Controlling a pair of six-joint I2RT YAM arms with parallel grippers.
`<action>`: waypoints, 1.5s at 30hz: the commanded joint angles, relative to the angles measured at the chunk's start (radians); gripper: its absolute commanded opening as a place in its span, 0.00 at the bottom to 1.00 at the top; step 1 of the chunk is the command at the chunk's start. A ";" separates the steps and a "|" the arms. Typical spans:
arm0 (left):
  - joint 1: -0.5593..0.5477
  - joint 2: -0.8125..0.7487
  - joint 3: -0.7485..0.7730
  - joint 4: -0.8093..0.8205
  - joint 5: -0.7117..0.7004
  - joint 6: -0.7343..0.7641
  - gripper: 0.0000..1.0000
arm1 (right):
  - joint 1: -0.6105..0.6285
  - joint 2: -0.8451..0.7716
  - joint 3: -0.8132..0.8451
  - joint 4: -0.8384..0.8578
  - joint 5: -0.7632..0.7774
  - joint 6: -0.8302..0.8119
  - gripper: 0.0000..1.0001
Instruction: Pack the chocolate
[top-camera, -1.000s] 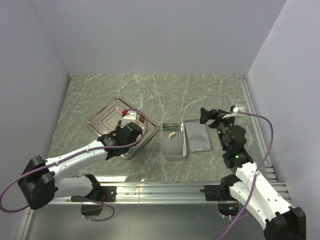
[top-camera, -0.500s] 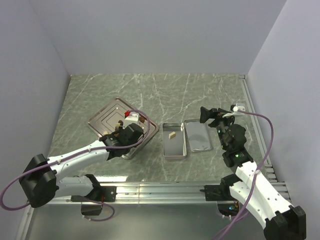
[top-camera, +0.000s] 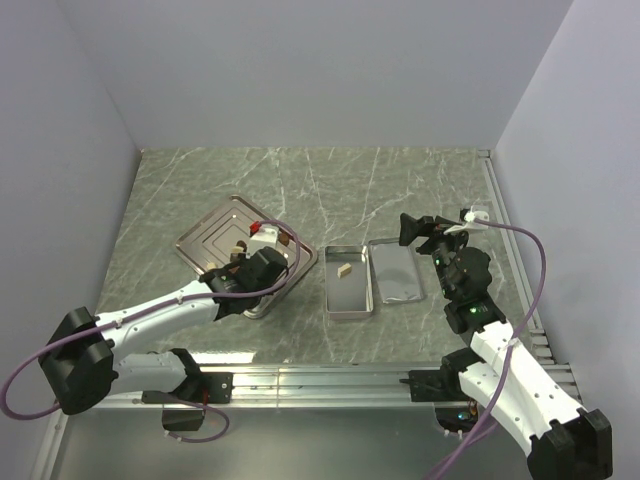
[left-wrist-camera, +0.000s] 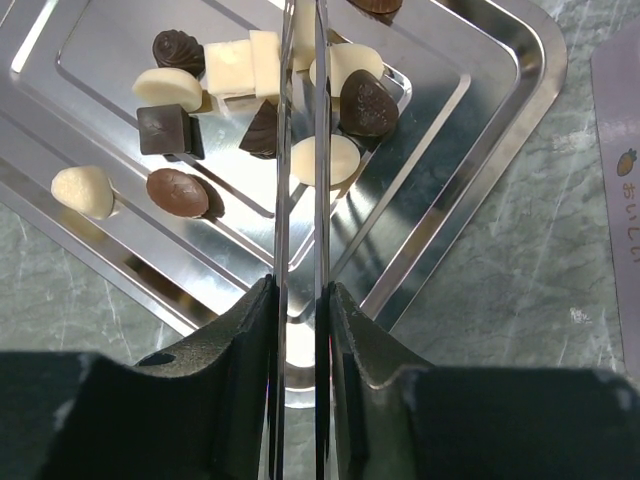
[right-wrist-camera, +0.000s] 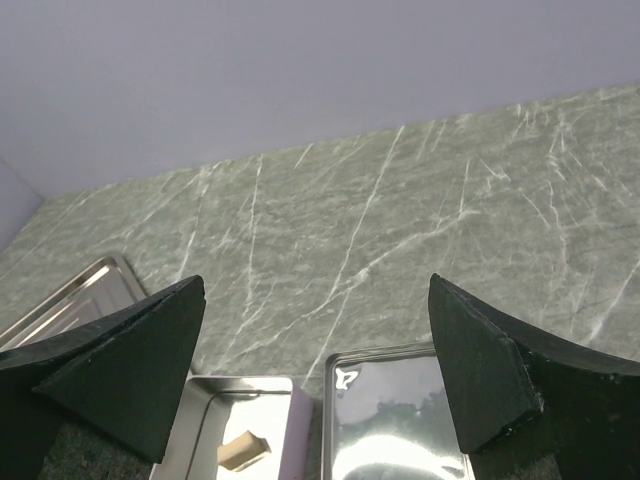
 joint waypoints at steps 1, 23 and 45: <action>-0.005 -0.018 0.044 0.017 -0.026 -0.006 0.24 | -0.003 0.004 0.051 0.012 -0.013 -0.008 0.98; -0.121 -0.206 0.018 0.175 0.111 0.113 0.20 | -0.002 0.016 0.059 0.008 -0.020 -0.008 0.98; -0.269 -0.196 0.013 0.263 0.321 0.212 0.34 | -0.002 0.028 0.067 0.003 -0.022 -0.011 0.98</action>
